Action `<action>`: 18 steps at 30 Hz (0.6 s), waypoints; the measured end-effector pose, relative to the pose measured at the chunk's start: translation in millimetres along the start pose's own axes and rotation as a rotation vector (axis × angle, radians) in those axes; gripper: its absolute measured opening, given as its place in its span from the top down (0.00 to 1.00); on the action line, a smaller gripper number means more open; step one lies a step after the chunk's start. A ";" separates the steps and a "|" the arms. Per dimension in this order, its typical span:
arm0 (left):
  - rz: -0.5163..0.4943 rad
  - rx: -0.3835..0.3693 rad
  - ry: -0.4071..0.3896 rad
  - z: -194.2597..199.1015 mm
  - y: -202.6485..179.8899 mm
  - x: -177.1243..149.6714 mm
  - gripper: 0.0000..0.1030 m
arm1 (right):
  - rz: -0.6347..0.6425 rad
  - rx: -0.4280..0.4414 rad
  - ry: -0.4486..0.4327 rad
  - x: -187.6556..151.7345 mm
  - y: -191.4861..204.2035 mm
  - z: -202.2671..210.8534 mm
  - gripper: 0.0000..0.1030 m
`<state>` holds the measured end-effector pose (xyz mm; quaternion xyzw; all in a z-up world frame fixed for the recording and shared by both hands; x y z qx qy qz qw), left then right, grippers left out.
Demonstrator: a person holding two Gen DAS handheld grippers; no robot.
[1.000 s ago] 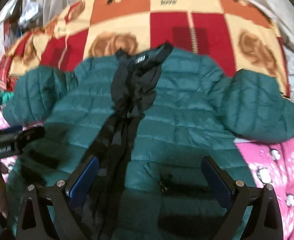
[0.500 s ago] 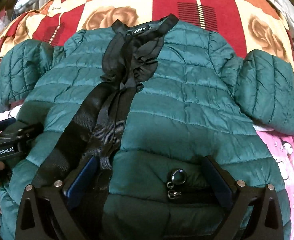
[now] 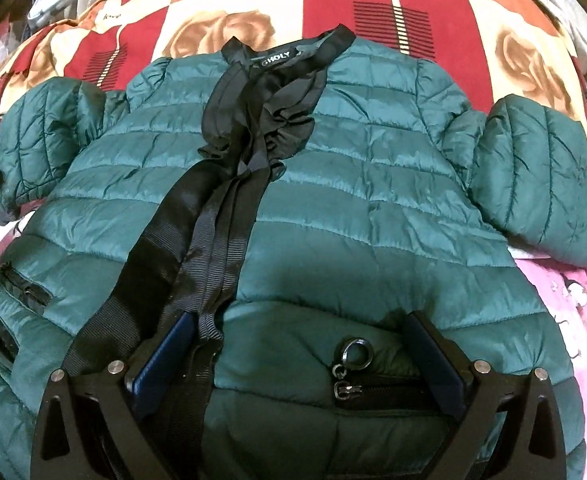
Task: Fold large clothes
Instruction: 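Grasp the jacket side nearest the left gripper and lift it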
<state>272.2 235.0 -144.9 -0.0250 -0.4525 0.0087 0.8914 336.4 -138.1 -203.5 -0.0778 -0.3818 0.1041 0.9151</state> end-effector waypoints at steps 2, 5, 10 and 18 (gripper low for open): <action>-0.072 0.054 -0.016 7.3 39.4 -4.3 0.00 | 0.000 -0.001 -0.002 0.2 0.0 0.0 0.00; -0.133 0.142 -0.026 20.7 106.5 -8.2 0.00 | 0.003 -0.008 -0.007 0.3 0.4 0.0 0.00; -0.112 0.117 -0.036 25.9 189.6 15.5 0.00 | 0.010 -0.023 -0.012 0.3 1.6 0.2 0.00; -0.194 -0.074 0.186 -27.7 202.9 23.7 0.00 | 0.014 -0.029 -0.016 1.2 1.6 -1.2 0.00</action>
Point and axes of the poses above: each gripper's, at about its wrist camera, not at the fingertips, and z roughly against the way its jaws point, y to its left, x to its top, the point moved 5 cm from there along -z, roughly the way its jaws point, and after that the axes turned 11 degrees about -x, right-handed, at the moved point
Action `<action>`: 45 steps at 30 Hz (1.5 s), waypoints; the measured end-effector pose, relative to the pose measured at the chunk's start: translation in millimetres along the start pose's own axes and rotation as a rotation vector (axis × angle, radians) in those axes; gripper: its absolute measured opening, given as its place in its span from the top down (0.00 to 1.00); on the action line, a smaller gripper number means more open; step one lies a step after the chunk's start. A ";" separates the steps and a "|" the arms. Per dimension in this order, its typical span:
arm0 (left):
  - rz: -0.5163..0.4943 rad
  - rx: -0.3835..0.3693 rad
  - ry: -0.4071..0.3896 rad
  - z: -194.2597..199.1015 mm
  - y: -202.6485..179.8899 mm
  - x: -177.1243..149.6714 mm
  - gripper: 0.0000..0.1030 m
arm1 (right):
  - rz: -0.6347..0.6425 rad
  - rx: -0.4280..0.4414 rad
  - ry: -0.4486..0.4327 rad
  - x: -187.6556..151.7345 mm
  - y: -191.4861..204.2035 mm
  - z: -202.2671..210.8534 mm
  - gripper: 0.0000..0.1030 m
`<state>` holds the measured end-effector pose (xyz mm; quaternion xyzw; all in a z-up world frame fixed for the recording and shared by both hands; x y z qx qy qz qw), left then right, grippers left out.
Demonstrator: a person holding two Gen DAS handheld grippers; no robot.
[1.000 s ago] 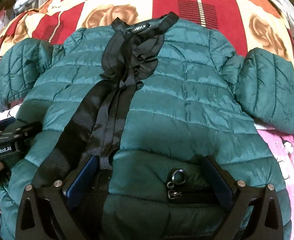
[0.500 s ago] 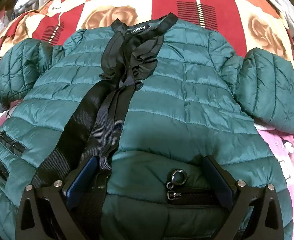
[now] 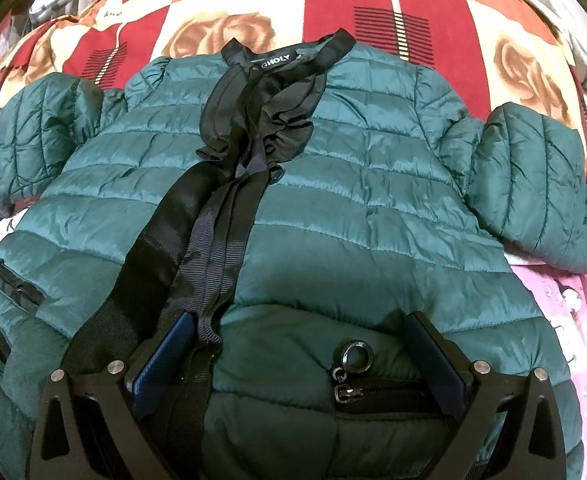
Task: Fold large clothes
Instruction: 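Grasp the jacket side nearest the left gripper and lift it, then fold the lifted jacket side over the ribbon placket with the left gripper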
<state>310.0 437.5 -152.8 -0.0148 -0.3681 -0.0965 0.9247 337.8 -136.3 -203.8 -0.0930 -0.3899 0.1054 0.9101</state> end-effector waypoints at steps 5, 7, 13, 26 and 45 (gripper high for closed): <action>-0.006 -0.103 0.104 -21.0 -12.7 -11.5 0.06 | 0.009 -0.017 -0.005 0.7 1.7 -1.2 0.00; 0.012 -0.113 0.140 -22.4 -15.7 -18.6 0.12 | 0.011 -0.020 -0.006 0.4 2.1 -0.7 0.00; 0.021 -0.229 0.278 -6.1 -42.1 -43.0 0.76 | 0.015 -0.026 -0.009 0.7 1.6 -0.4 0.00; 0.014 -0.499 -0.013 99.3 -151.4 20.5 0.88 | 0.001 -0.067 0.001 0.0 -9.8 21.6 0.01; 0.346 -0.837 -0.043 -38.8 -367.5 88.0 0.47 | -0.052 -0.122 -0.040 -41.5 -95.1 87.6 0.02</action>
Point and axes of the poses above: each gripper's, at about its wrist camera, not at the fingertips, and z roughly against the way its jaws point, y to its left, x to its top, the point moved 5 cm from there along -z, roughly the way its jaws point, and after that the axes turned 11 degrees about -x, right-handed, at the moved point
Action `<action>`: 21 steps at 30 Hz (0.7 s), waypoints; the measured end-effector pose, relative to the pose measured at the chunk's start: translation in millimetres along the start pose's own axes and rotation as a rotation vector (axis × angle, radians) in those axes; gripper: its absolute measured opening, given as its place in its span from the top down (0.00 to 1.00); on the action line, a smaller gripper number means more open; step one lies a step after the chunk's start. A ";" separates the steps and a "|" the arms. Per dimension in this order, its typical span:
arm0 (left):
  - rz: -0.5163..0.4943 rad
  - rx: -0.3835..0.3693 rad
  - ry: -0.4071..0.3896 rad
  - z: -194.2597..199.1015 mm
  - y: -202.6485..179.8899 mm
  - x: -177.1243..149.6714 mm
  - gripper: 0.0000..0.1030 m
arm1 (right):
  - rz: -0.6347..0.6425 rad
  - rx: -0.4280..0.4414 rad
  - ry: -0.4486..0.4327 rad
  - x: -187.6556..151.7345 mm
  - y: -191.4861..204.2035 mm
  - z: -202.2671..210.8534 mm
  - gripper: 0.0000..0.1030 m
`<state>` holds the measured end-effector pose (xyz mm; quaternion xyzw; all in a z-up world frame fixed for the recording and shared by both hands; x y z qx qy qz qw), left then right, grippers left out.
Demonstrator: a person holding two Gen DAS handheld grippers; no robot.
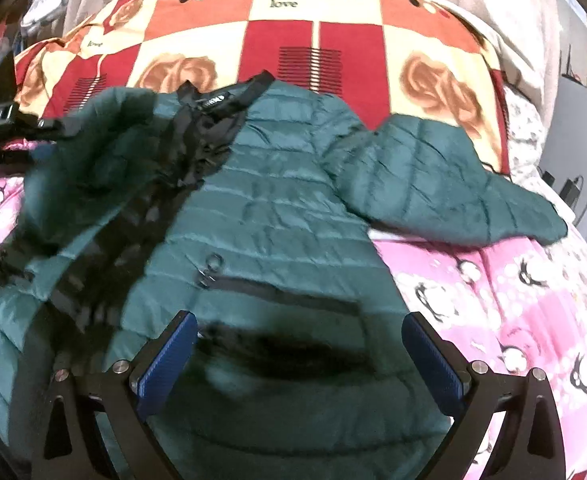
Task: Fold large clothes
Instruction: 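Fold the lifted jacket side over the ribbon placket with the left gripper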
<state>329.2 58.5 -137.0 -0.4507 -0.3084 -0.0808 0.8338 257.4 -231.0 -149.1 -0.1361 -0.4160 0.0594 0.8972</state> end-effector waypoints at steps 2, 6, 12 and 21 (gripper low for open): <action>0.011 -0.006 -0.013 5.8 -1.2 -10.7 0.47 | -0.017 0.003 0.020 -4.3 -4.6 -4.9 0.02; -0.032 0.097 -0.093 38.8 0.8 -24.7 0.46 | -0.055 0.015 0.053 -12.5 -5.9 -14.4 0.02; 0.020 0.556 -0.313 90.7 33.2 -45.9 0.46 | -0.100 0.038 0.055 -3.6 -2.3 -3.4 0.02; 0.074 0.856 -0.191 68.0 72.9 -81.3 0.45 | -0.085 0.260 -0.065 43.1 58.9 29.9 0.05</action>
Point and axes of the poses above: each gripper's, at about its wrist camera, not at the fingertips, and z roughly against the way its jaws point, y to its left, x to its top, the point moved 5 cm from there along -z, roughly the way its jaws point, and after that the axes turned 11 degrees about -x, right-handed, at the moved point
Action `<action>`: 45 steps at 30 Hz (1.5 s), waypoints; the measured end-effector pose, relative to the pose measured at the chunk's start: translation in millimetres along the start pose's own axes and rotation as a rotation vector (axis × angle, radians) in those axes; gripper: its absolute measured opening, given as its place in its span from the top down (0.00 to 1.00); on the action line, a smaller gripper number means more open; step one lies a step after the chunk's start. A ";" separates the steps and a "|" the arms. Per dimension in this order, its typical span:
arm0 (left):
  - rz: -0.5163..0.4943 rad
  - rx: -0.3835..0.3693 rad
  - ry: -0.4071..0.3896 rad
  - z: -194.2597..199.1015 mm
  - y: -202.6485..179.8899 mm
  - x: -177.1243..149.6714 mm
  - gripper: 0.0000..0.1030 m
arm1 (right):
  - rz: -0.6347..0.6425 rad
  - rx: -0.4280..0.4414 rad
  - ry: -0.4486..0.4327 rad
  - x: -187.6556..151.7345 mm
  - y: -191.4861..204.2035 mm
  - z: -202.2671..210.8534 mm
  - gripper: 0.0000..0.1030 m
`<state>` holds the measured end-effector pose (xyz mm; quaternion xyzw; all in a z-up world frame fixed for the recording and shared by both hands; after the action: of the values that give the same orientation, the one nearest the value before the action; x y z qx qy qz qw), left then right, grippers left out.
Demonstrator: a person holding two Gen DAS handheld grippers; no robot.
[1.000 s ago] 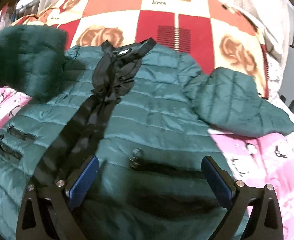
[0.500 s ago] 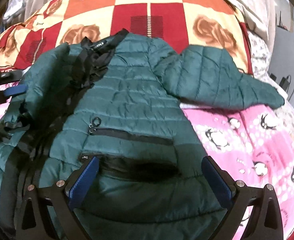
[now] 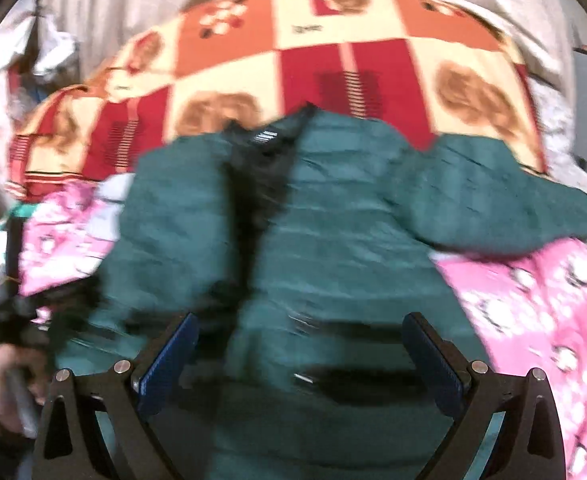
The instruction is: Fold large clothes
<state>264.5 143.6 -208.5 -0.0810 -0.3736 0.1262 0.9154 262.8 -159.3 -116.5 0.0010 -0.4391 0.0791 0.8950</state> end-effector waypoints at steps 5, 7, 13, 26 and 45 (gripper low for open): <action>-0.005 -0.055 -0.011 -6.4 0.8 2.6 0.40 | -0.031 0.062 0.045 6.2 18.5 -38.4 0.12; 0.044 -0.121 -0.012 -7.6 8.4 5.5 0.35 | -0.123 0.074 0.071 8.8 9.2 -56.4 0.12; 0.017 -0.143 -0.011 -11.7 0.4 5.2 0.23 | -0.267 0.298 0.177 5.2 16.5 -93.2 0.28; 0.003 -0.155 0.010 -15.8 -0.7 6.2 0.17 | -0.123 0.332 0.164 -11.4 55.4 -89.9 0.20; 0.006 -0.163 0.000 -13.5 -0.4 8.7 0.16 | 0.092 -0.142 0.017 94.4 -48.4 -116.7 0.88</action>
<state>280.0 145.1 -212.2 -0.1562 -0.3823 0.0981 0.9054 418.3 -185.6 -110.7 -0.0831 -0.4354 0.0889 0.8920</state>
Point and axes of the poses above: each gripper's, at about its wrist camera, not at the fingertips, and z roughly against the way its jaws point, y to its left, x to its top, the point moved 5 cm from there along -z, roughly the way its jaws point, and after that the axes turned 11 degrees about -x, right-handed, at the moved point
